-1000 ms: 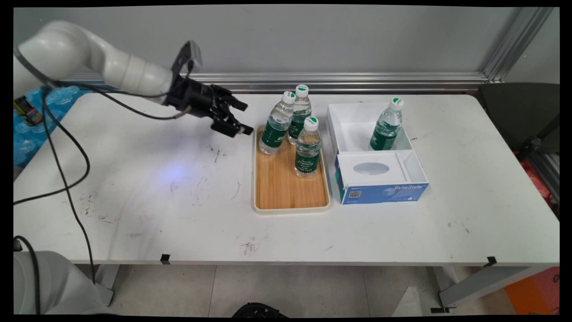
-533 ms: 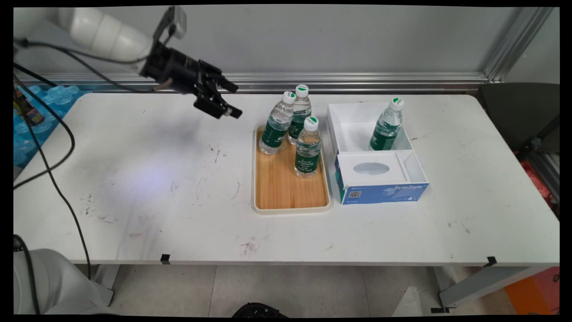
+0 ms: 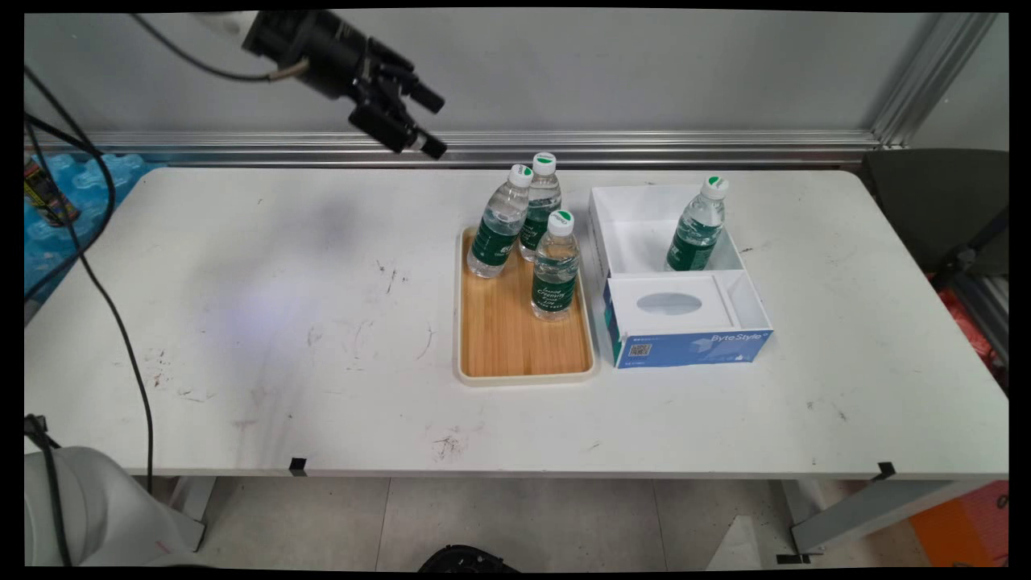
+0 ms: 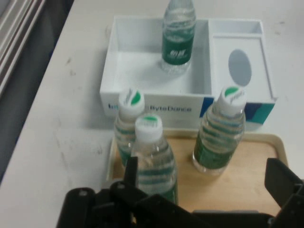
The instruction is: Pick up the green bottle from the white box
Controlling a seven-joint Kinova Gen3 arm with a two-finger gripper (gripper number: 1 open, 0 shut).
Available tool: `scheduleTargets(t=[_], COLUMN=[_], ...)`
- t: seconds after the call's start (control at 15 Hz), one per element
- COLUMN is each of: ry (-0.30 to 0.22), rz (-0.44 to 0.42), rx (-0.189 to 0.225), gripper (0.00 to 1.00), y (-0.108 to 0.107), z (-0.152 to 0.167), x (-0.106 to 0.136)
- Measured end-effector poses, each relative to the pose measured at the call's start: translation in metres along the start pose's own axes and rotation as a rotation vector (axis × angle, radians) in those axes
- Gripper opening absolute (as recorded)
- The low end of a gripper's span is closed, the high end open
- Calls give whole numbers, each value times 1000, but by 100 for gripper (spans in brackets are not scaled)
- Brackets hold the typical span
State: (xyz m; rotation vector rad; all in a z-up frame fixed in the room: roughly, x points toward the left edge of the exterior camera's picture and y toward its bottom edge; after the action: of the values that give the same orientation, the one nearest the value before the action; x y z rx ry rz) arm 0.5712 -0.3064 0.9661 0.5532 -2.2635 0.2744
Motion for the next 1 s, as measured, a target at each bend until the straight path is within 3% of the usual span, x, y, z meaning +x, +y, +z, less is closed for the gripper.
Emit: scheduleTargets(t=[0.53, 1.0], ry=[-3, -28], rz=[80, 96], rx=[-49, -101], gripper=[100, 100], y=[-14, -17], z=[24, 104], x=[63, 100])
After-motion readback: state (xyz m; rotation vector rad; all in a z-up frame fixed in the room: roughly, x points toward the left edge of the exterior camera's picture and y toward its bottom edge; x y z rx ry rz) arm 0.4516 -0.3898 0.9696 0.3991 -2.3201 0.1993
